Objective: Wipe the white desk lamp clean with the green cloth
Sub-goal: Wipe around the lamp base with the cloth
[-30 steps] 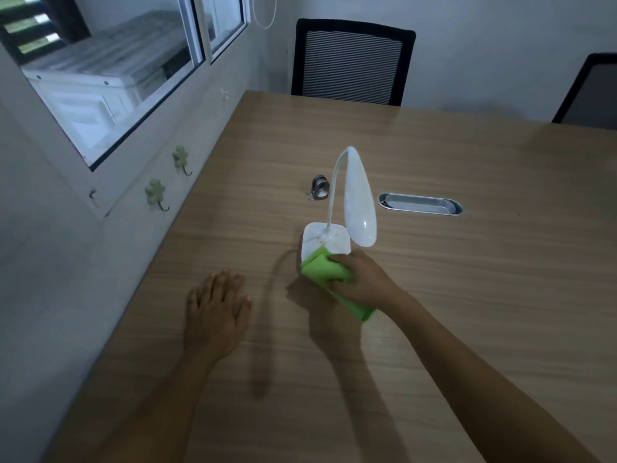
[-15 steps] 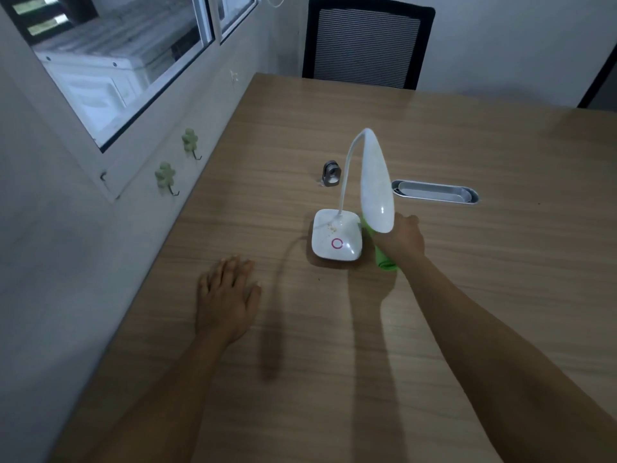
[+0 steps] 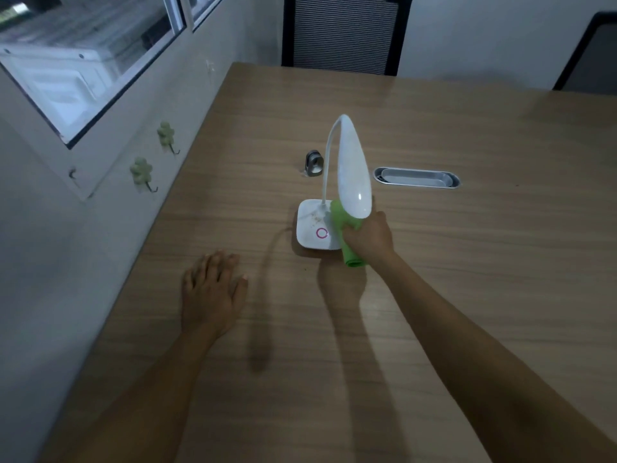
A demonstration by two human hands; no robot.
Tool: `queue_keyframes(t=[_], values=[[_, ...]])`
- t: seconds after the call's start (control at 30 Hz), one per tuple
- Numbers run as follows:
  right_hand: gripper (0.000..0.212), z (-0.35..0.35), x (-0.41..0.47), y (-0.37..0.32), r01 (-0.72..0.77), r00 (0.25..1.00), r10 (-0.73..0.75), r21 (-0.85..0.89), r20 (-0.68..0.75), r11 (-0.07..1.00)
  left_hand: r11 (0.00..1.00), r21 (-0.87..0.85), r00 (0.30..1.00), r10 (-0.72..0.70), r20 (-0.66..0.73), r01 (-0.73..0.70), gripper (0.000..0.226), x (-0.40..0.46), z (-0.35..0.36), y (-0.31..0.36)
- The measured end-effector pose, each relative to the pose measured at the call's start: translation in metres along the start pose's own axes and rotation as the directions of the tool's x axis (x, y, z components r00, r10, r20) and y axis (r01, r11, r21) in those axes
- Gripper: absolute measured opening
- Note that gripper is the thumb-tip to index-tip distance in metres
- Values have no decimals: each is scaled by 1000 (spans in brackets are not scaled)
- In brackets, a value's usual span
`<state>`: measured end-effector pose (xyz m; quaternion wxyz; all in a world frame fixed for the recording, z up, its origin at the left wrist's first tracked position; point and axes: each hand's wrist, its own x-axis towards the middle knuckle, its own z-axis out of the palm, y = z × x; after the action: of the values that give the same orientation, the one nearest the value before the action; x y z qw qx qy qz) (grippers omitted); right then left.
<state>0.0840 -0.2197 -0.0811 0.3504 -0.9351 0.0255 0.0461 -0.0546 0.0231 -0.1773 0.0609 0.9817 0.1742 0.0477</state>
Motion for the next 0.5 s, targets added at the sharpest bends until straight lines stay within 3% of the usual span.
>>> queue_keyframes(t=[0.1, 0.2, 0.3, 0.4, 0.5], values=[[60, 3, -4, 12, -20, 997, 23, -32, 79, 999, 1000, -12, 1000, 2, -3, -2, 63, -1, 0, 0], [63, -3, -1, 18, -99, 995, 99, 1, 20, 995, 1000, -7, 1000, 1, 0, -1, 63, -1, 0, 0], [71, 1, -7, 11, 7, 1000, -6, 53, -20, 999, 1000, 0, 1000, -1, -6, 1, 63, -1, 0, 0], [64, 11, -15, 8, 109, 993, -108, -14, 48, 994, 1000, -6, 1000, 2, -8, -2, 64, -1, 0, 0], [51, 10, -16, 13, 15, 1000, -14, -53, 19, 998, 1000, -9, 1000, 3, -10, -3, 63, -1, 1, -1]])
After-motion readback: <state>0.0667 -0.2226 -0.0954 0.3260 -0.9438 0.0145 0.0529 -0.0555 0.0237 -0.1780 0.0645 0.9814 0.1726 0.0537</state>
